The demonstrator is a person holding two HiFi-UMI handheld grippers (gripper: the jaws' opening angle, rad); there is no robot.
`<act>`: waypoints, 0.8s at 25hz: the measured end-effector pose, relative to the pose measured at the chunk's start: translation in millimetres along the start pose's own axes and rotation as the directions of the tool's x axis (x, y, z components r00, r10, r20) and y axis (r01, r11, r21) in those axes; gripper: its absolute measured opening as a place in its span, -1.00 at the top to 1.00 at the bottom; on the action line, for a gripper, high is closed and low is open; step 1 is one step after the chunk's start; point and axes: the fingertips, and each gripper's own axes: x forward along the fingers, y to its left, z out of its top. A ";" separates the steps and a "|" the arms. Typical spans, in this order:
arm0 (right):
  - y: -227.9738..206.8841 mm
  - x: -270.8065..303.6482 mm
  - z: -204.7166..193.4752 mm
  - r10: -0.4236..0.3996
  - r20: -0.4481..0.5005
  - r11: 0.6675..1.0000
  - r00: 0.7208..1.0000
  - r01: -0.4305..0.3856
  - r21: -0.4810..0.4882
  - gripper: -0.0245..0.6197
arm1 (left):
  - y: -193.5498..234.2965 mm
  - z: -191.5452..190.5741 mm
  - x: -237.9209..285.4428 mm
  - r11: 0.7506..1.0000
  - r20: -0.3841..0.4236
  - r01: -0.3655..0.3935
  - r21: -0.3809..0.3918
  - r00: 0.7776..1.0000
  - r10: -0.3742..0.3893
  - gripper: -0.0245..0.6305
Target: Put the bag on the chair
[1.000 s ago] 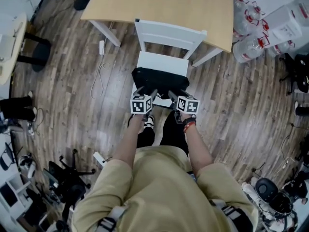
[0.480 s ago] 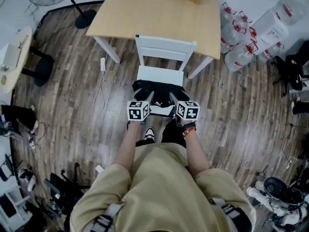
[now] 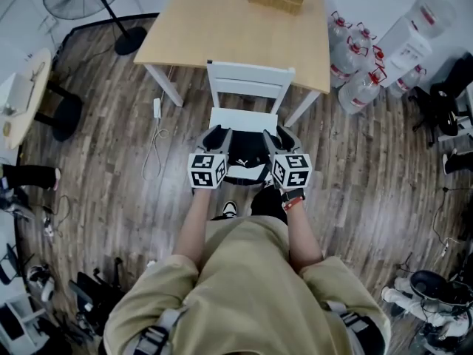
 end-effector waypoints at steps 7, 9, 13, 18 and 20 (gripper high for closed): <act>6.8 -22.2 52.5 -0.020 0.135 1.000 0.991 0.020 -0.001 0.54 | -10.3 54.9 -20.6 0.997 0.129 -0.009 0.074 0.992 -0.001 0.66; 10.6 -26.0 61.2 -0.025 0.164 1.000 0.986 0.027 -0.011 0.61 | -13.6 62.4 -25.0 0.995 0.151 -0.009 0.097 0.988 -0.005 0.70; 20.9 -27.5 76.9 -0.022 0.201 0.999 0.979 0.028 -0.028 0.71 | -17.2 76.5 -32.0 0.993 0.187 -0.010 0.115 0.982 -0.012 0.76; 30.3 -20.5 91.7 0.018 0.241 1.000 0.970 -0.018 -0.002 0.77 | -19.1 93.6 -36.9 0.989 0.228 -0.008 0.148 0.973 -0.026 0.84; 34.5 -18.6 96.5 0.024 0.250 1.000 0.968 -0.024 -0.005 0.80 | -14.9 99.1 -39.9 0.988 0.242 -0.025 0.155 0.970 -0.013 0.86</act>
